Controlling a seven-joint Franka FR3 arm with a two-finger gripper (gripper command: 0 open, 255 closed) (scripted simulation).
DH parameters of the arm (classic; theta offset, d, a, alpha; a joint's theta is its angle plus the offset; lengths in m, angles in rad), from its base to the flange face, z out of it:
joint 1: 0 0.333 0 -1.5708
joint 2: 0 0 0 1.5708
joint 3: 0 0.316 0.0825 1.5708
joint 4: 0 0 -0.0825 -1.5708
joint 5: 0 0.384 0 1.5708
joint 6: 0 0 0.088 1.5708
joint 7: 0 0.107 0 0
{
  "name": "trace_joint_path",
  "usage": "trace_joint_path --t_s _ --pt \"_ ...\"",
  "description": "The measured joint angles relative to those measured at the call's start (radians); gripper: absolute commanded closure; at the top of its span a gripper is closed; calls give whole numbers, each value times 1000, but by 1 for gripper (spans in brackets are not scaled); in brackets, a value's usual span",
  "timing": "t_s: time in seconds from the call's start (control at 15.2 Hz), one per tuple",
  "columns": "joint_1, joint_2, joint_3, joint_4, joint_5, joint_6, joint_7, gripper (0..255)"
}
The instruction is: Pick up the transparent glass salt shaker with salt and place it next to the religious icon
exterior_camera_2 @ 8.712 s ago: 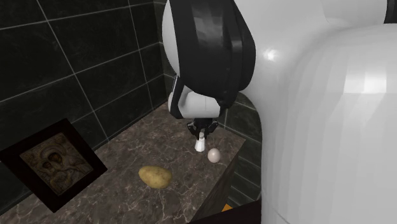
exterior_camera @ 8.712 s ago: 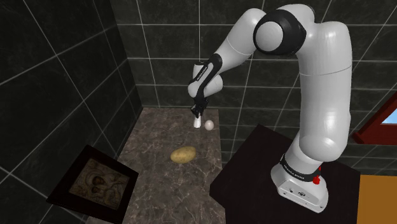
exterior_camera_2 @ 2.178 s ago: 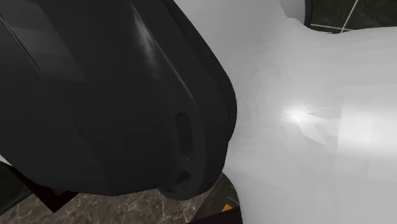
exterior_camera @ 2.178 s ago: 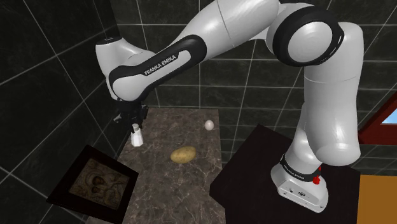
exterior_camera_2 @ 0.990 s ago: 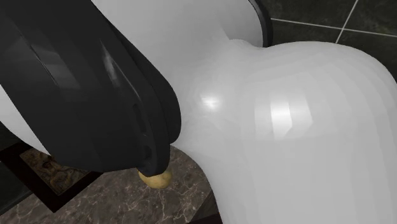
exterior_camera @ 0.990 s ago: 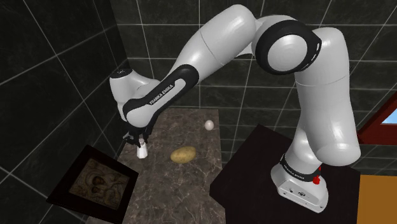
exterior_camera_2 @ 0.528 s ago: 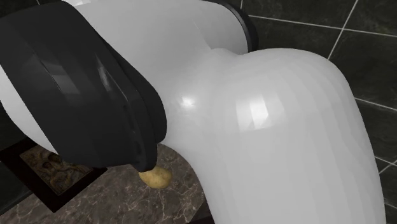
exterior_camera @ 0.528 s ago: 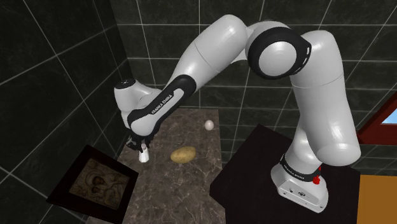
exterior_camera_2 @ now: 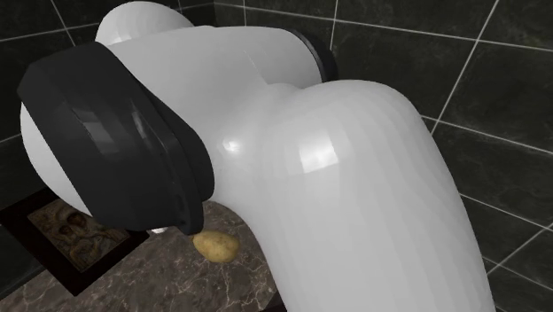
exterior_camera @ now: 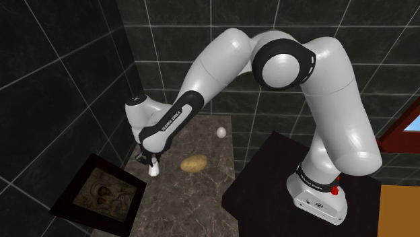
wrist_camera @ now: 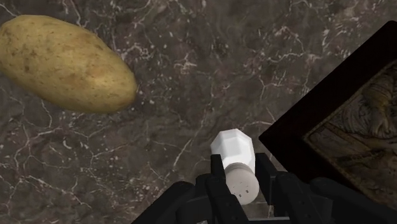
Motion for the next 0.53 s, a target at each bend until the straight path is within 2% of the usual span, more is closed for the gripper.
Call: trace_joint_path --t_s 0.53 --pt "6 79 -10 13 -10 65 4 255"
